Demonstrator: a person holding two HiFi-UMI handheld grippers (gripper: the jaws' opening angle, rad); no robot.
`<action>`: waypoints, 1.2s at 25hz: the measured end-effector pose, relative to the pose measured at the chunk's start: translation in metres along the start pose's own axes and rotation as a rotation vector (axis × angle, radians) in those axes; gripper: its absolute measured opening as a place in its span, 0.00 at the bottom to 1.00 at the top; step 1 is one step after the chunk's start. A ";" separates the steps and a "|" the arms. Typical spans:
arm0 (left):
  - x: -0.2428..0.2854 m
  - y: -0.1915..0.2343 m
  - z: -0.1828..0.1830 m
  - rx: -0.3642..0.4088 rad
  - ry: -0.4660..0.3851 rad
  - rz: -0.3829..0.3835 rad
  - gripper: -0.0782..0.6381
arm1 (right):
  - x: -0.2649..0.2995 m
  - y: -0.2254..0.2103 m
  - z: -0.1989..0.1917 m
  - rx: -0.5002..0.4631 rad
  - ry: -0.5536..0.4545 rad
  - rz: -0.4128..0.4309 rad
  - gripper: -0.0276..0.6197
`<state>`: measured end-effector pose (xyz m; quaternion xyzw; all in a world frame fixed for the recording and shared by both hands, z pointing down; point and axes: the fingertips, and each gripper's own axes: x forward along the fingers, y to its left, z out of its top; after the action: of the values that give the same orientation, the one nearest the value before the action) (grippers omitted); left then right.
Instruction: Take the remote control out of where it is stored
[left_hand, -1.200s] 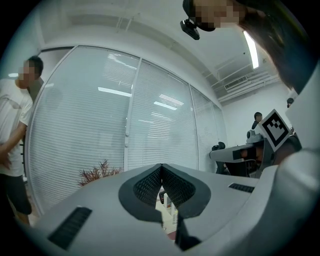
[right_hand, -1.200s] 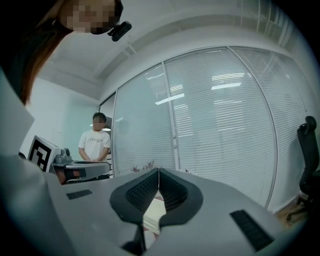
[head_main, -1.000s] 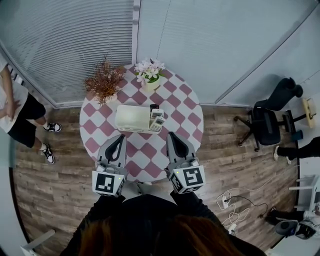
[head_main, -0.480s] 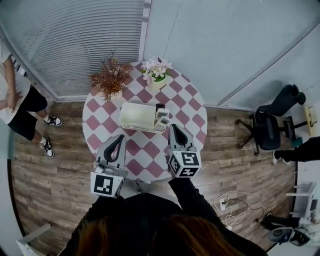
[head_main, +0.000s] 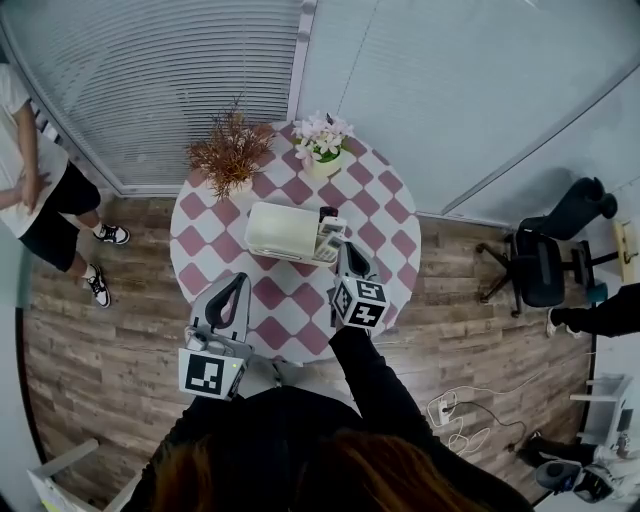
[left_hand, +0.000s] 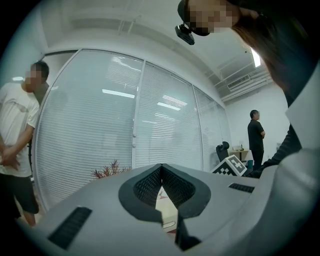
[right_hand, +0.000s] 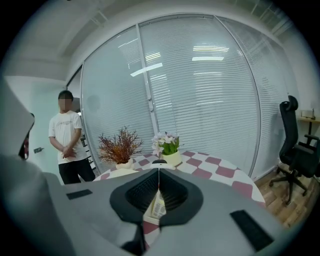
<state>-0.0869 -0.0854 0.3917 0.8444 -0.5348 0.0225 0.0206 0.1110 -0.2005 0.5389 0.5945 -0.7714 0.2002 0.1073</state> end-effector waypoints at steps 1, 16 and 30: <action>0.000 0.000 0.000 0.000 -0.001 0.001 0.12 | 0.004 -0.001 -0.004 0.003 0.009 -0.006 0.07; -0.004 0.000 -0.010 -0.016 0.015 -0.045 0.12 | 0.039 -0.016 -0.047 0.054 0.082 -0.102 0.26; -0.006 0.012 -0.018 -0.019 0.046 -0.053 0.12 | 0.068 -0.020 -0.057 0.129 0.110 -0.187 0.43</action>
<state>-0.1000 -0.0841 0.4098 0.8574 -0.5118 0.0364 0.0413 0.1074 -0.2390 0.6207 0.6578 -0.6909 0.2708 0.1292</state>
